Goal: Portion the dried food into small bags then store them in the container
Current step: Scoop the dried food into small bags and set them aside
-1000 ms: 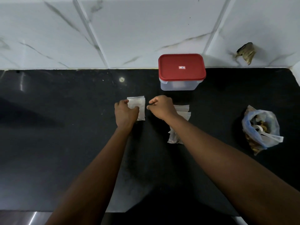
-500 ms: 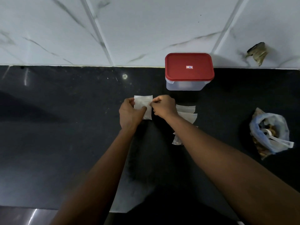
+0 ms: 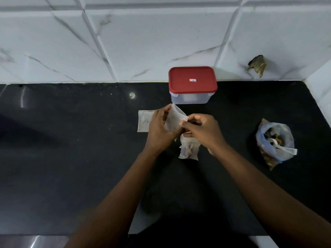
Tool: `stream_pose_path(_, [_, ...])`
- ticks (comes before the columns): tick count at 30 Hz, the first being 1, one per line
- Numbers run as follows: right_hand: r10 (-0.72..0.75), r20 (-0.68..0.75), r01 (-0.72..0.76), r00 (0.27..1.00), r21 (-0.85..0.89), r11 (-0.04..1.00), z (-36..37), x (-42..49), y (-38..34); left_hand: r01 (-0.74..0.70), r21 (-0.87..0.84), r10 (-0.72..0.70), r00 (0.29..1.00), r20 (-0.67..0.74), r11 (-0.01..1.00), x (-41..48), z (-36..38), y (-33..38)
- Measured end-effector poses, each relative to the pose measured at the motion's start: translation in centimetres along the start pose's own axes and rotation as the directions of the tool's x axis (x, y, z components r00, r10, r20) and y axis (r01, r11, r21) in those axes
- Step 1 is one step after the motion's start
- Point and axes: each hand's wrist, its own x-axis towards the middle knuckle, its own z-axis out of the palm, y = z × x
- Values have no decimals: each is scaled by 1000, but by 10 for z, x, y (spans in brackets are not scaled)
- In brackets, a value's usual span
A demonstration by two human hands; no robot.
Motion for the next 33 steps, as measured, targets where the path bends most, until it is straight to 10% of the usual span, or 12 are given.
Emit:
stream_pose_path(22, [131,-80,-126,988,62,990,-131,-64,42,-373,127,298,869,394,919,-45,112,57])
stream_pose_path(33, [130,-198,-129,972,16,991,-193,-73,60,-320,31,295,902,314,947,-42,173,77])
